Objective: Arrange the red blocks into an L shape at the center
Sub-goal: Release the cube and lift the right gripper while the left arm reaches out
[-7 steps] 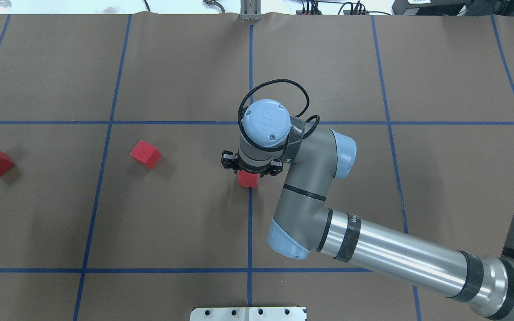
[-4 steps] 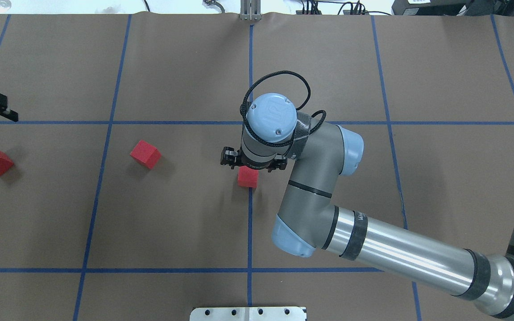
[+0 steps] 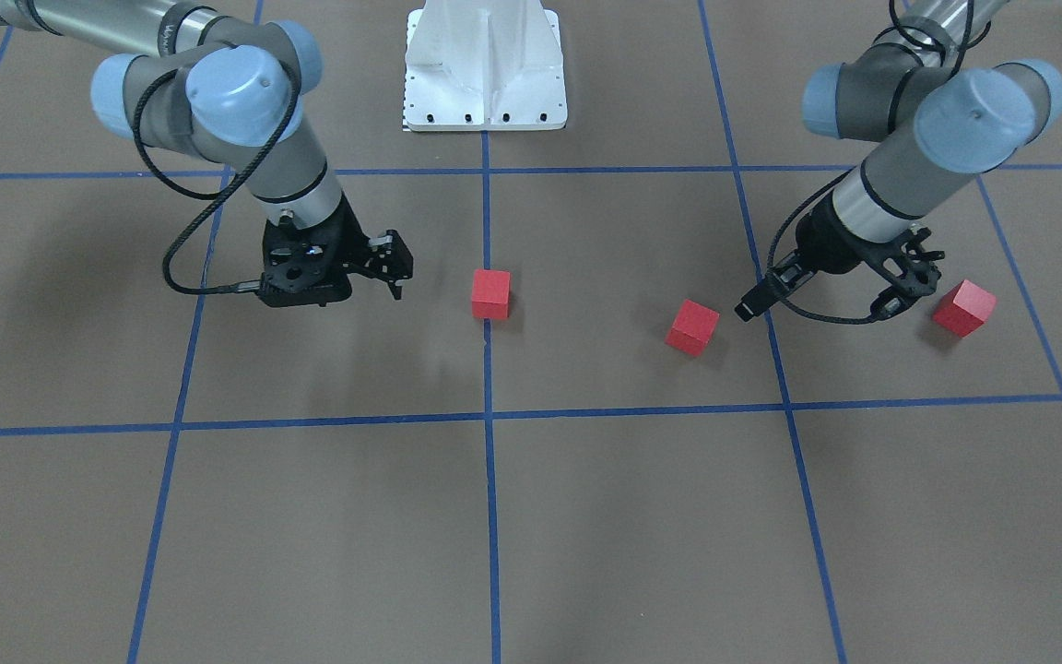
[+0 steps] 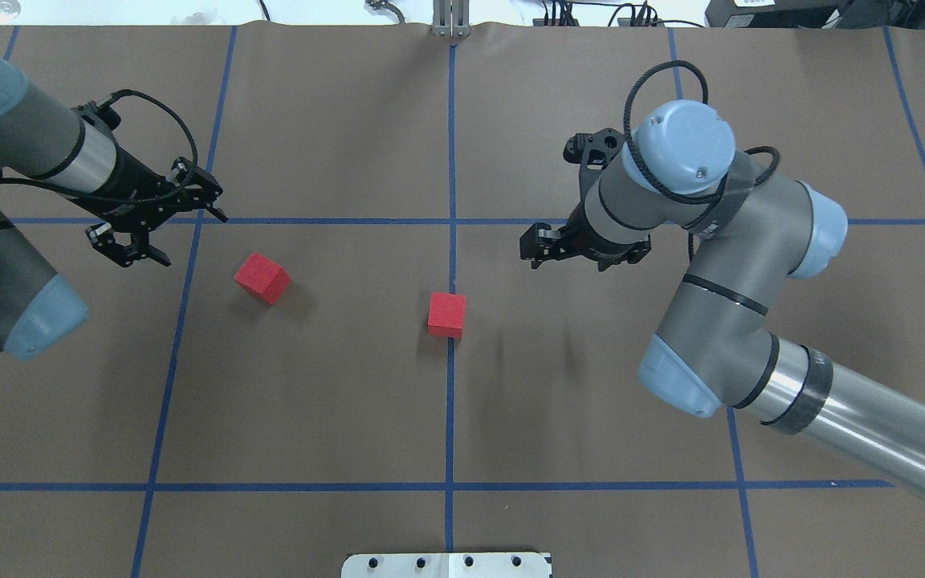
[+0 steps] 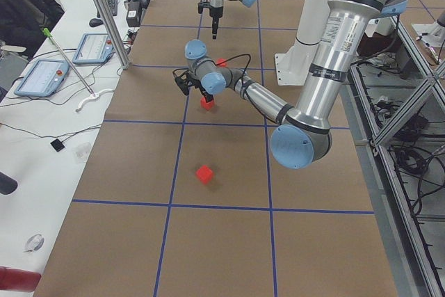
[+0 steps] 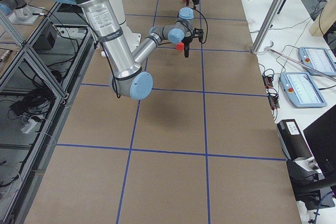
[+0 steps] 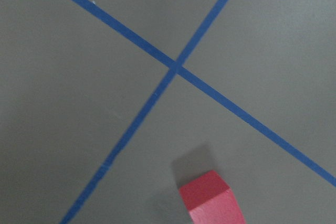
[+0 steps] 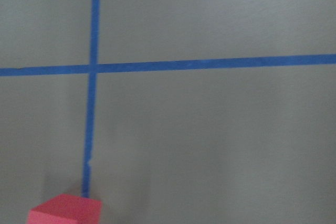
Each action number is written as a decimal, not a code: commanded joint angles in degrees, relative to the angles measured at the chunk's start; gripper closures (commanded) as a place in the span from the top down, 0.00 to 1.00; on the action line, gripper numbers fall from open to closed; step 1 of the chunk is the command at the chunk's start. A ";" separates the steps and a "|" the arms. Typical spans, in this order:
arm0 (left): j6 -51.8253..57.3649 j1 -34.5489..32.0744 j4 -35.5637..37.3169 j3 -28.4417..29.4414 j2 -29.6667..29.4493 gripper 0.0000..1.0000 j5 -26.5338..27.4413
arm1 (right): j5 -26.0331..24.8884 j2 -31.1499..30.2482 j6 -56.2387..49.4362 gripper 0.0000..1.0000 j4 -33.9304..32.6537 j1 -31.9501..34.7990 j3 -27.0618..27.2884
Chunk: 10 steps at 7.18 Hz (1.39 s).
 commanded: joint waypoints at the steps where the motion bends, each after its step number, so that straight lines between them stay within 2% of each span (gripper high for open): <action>1: -5.96 2.32 0.94 4.77 -4.73 1.00 1.93 | 0.38 -3.09 -3.77 1.00 0.37 1.50 0.19; 2: -7.47 4.68 0.95 5.93 -5.02 0.99 5.24 | 0.46 -3.09 -3.77 1.00 0.37 1.50 0.19; 3: -7.58 5.31 0.95 6.81 -5.11 0.99 5.97 | 0.12 -3.18 -3.77 1.00 0.28 1.41 0.10; 6: -7.58 5.93 0.95 7.78 -5.11 0.99 6.33 | 0.11 -3.79 -3.68 1.00 0.28 1.50 0.72; 8: -7.58 6.63 0.86 9.36 -5.37 0.94 6.33 | 0.11 -4.14 -3.68 1.00 0.28 1.59 0.80; 9: -7.58 6.90 0.86 9.46 -5.29 0.85 6.33 | 0.11 -4.14 -3.68 1.00 0.28 1.67 0.80; 10: -7.58 7.25 0.86 10.07 -5.29 0.71 6.33 | 0.11 -4.14 -3.68 1.00 0.28 1.76 0.89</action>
